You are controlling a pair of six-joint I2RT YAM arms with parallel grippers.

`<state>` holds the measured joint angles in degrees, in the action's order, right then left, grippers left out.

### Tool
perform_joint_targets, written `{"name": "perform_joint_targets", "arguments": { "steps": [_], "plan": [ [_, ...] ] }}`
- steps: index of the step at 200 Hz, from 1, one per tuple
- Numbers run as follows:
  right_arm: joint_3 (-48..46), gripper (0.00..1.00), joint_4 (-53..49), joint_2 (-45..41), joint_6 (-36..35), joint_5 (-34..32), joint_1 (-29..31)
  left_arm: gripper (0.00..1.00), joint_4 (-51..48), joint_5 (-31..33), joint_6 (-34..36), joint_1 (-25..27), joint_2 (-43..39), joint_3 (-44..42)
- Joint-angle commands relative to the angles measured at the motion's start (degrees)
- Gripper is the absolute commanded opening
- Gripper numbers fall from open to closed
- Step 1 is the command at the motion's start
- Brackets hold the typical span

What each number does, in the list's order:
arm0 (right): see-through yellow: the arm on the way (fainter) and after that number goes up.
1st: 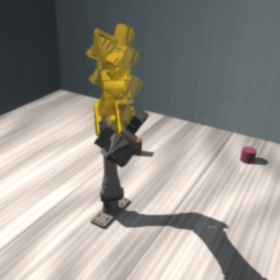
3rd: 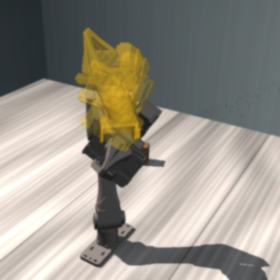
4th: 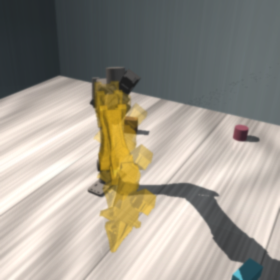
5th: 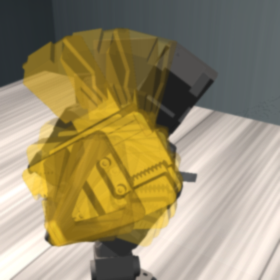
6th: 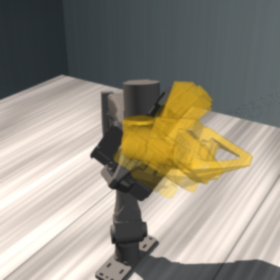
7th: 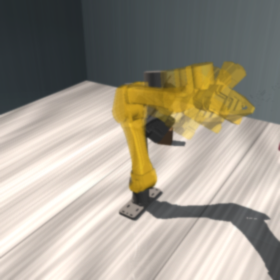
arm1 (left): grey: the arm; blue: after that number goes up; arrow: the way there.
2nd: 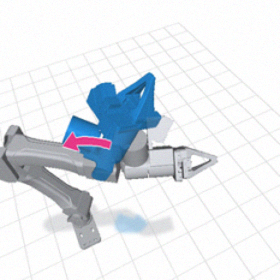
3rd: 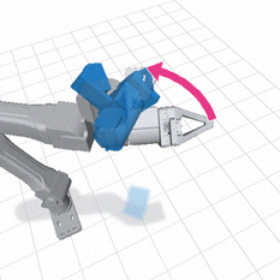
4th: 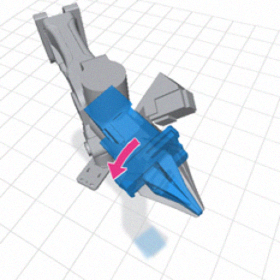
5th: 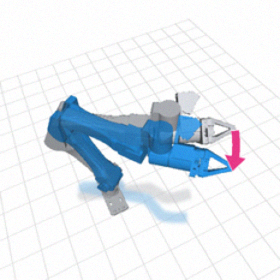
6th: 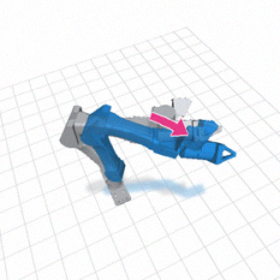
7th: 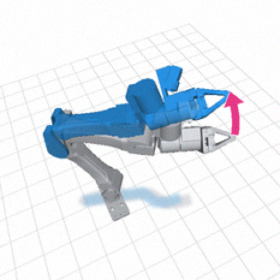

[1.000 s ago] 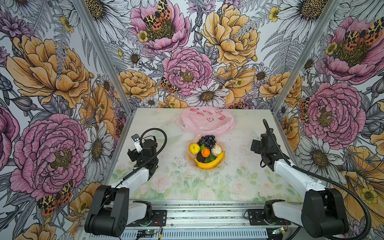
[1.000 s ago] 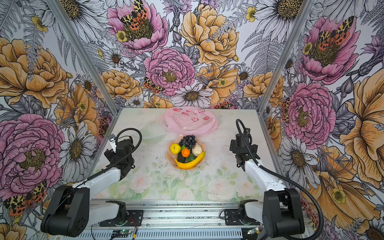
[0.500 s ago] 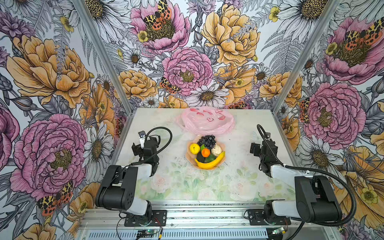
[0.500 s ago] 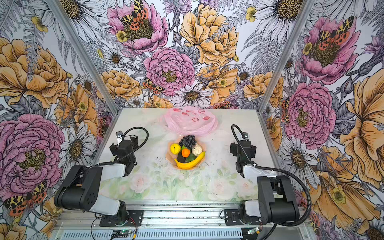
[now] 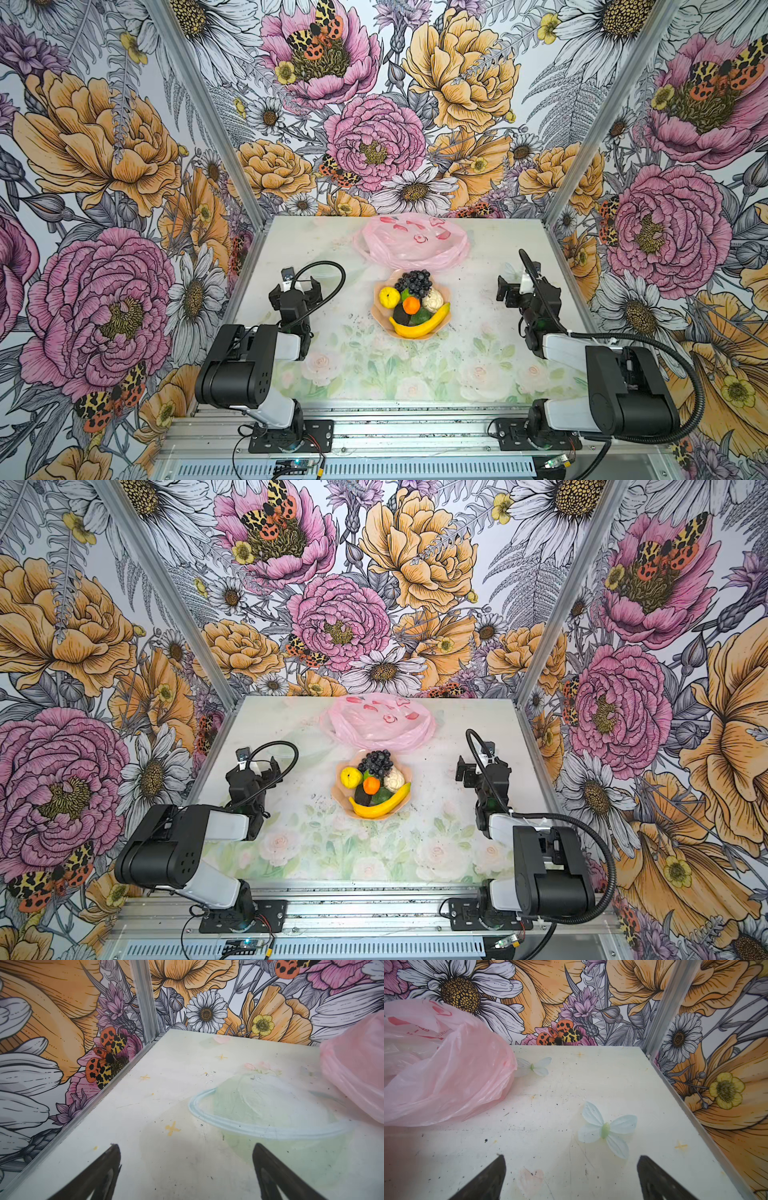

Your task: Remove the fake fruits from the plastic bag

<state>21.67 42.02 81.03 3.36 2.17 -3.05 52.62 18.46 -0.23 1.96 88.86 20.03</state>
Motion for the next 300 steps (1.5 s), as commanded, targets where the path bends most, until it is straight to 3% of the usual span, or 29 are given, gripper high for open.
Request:
{"name": "perform_joint_targets", "arguments": {
  "steps": [1,53,300],
  "plan": [
    [-0.9,1.00,8.0,4.3,-0.1,2.7,-0.1,0.98,2.5,-2.4,-0.8,-0.6,-0.2,0.8],
    [1.2,1.00,6.3,6.8,1.5,-6.3,1.2,0.99,2.6,-2.3,-0.4,-0.3,0.0,0.9],
    [1.6,0.99,6.0,7.0,1.1,-7.0,1.8,0.99,2.6,-2.4,-0.3,-0.3,0.0,0.9]
  ]
}}
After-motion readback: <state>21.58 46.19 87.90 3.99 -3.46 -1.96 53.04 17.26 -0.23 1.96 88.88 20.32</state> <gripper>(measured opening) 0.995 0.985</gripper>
